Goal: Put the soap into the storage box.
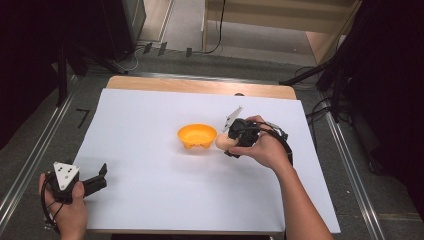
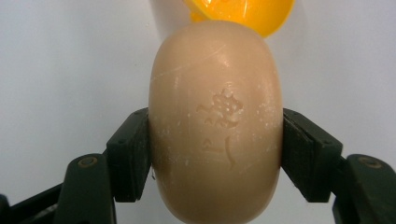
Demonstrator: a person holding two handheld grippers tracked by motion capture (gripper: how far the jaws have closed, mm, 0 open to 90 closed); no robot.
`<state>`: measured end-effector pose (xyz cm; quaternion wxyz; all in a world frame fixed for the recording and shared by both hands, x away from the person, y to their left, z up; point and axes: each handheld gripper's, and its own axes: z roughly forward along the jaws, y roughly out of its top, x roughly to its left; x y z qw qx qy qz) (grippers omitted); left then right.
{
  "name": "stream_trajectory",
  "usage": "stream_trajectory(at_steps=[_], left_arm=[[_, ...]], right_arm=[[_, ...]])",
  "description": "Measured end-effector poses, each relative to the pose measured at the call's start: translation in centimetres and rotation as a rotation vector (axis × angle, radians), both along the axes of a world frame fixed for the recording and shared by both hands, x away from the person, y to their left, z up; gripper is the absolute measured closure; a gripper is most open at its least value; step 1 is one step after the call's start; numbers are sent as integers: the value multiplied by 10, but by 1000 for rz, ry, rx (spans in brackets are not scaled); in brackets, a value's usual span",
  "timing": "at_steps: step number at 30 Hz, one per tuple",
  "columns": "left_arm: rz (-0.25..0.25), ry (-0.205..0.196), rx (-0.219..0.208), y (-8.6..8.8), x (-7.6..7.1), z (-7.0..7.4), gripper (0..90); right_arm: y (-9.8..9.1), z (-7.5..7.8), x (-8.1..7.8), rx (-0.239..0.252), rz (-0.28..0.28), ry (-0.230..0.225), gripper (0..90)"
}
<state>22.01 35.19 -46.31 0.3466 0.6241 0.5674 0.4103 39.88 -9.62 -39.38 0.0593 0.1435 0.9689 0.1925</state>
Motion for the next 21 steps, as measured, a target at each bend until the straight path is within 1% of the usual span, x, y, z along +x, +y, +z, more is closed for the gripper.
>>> stream_trajectory(at_steps=[2, 3, 5, 9, 10, 11, 12, 13, 15, 17, 19, 21], left_arm=[[1, -1, 0, 0, 0, 0, 1], [1, -1, -2, 0, 0, 0, 1], [2, -1, -2, 0, 0, 0, 1], [0, -1, 2, 0, 0, 0, 1], [0, -1, 1, 0, 0, 0, 1], [0, -1, 1, 0, 0, 0, 1], [1, -1, 0, 0, 0, 0, 1], [0, -1, 0, 0, 0, 0, 1], [0, 0, 1, 0, 0, 0, 1], [0, 0, -1, 0, 0, 0, 1], [0, 0, -1, 0, 0, 0, 1], [0, 0, -1, 0, 0, 0, 1]], right_arm=[[3, 2, 1, 0, 5, -1, 330], [5, 4, 2, 2, 15, -8, 330], [10, 9, 5, 6, 25, -6, 330], [15, 12, 6, -4, 39, -10, 330], [18, 14, 8, -6, 56, -15, 330], [18, 14, 8, -6, 56, -15, 330], [19, 15, 8, -7, 53, -6, 330], [21, 15, 10, -4, 66, -9, 330], [22, 16, 10, -7, 61, -3, 330], [25, 16, 12, -4, 71, -1, 330], [31, 18, 13, -12, 93, 9, 330], [33, 18, 14, -10, 95, 4, 330]])
